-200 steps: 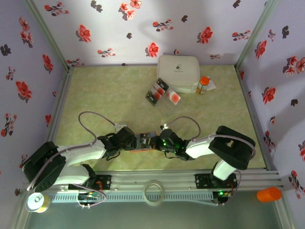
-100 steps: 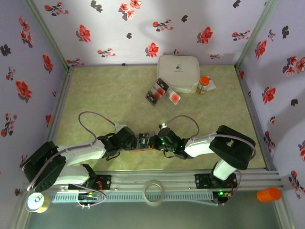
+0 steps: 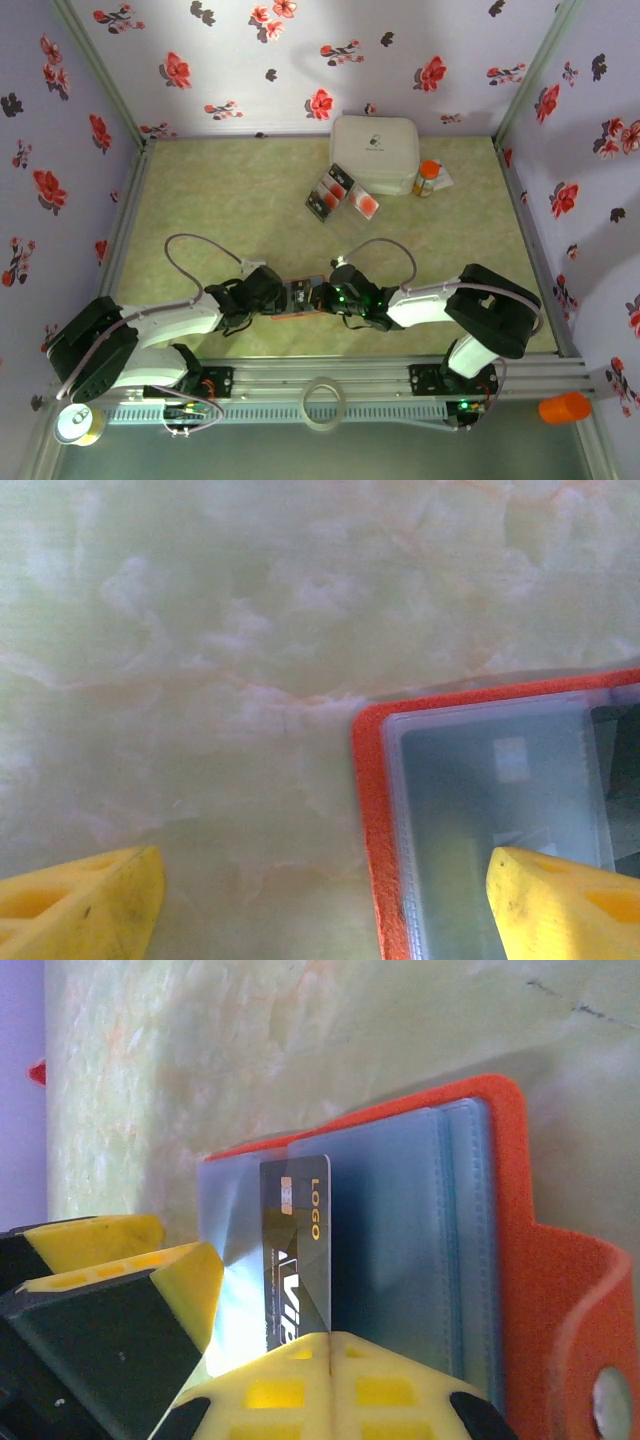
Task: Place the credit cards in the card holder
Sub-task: Insert the credit card into the card slot.
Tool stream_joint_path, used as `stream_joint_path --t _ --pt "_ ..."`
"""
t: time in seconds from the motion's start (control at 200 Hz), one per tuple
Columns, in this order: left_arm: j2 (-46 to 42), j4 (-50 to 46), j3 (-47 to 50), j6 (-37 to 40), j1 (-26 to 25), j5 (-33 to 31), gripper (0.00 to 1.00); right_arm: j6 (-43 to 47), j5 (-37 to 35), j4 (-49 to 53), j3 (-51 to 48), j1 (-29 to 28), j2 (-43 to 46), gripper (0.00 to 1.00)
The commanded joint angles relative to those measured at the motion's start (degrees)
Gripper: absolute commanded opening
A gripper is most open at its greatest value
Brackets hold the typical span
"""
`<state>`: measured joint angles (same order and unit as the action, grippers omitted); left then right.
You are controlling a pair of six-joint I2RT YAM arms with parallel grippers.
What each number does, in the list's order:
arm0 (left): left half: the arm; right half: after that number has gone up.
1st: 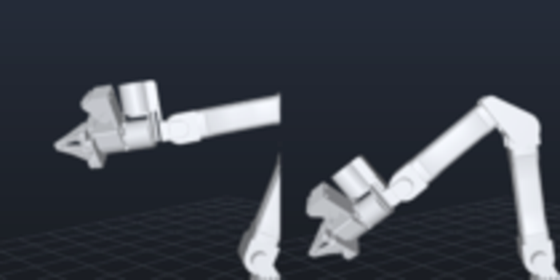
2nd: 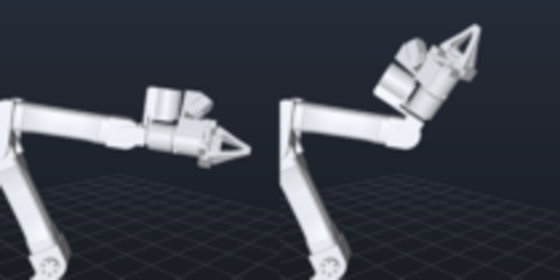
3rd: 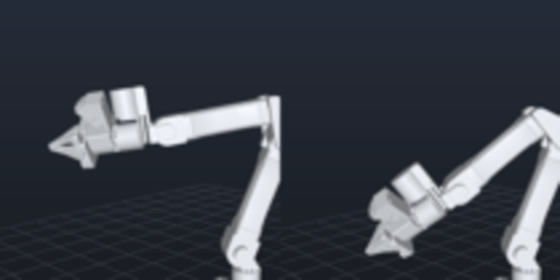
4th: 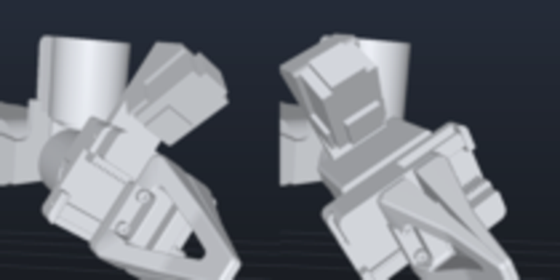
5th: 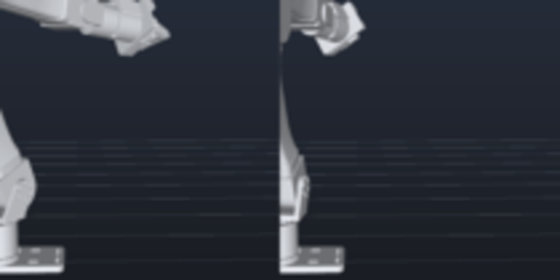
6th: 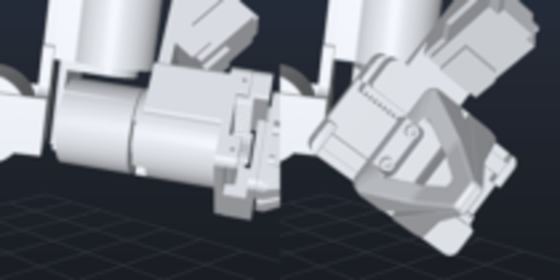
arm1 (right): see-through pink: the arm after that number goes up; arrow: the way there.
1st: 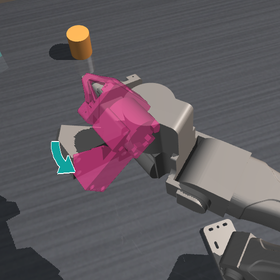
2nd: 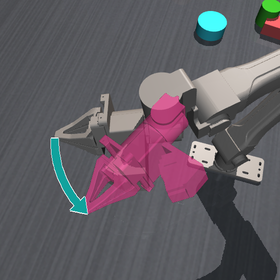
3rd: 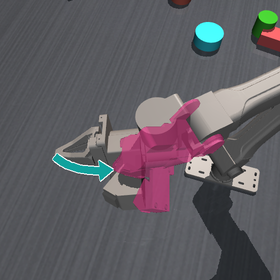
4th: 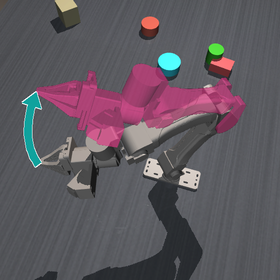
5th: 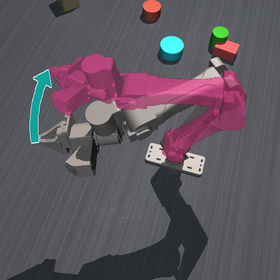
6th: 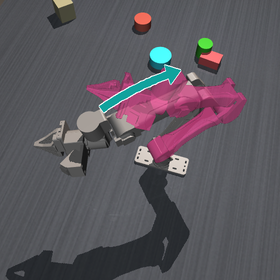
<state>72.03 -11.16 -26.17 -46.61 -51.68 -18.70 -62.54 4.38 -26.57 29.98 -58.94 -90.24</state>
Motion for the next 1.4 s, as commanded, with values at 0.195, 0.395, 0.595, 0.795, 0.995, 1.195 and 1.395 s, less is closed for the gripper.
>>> stream_joint_path --t 0.195,0.395,0.595,0.795,0.995,1.195,1.395 --pt "0.73 -0.82 1.40 -1.60 0.26 0.66 0.85 1.42 2.10 2.05 2.85 0.15 -2.48 0.00" --pt "0.14 -1.36 1.13 -1.48 0.30 0.42 0.85 0.77 2.82 1.60 3.25 0.44 -3.81 0.00" --pt "-1.86 -3.15 -1.20 -0.40 1.17 -1.04 0.86 0.79 2.82 1.82 3.16 0.56 -3.54 0.00" --pt "-1.10 -3.16 -3.84 1.67 3.02 -0.87 0.86 0.77 3.00 1.78 3.16 0.52 -3.73 0.00" --pt "-0.04 -2.06 -5.19 3.53 3.96 0.03 0.86 0.68 3.00 1.51 3.08 0.55 -3.72 0.00" --pt "1.28 -2.24 -5.94 4.00 4.13 1.07 0.86 0.71 2.91 1.44 3.14 0.53 -3.90 0.00" --pt "-4.74 -3.40 -1.84 -1.06 5.63 -1.85 0.87 0.76 3.26 1.45 3.59 0.66 -4.66 0.00"
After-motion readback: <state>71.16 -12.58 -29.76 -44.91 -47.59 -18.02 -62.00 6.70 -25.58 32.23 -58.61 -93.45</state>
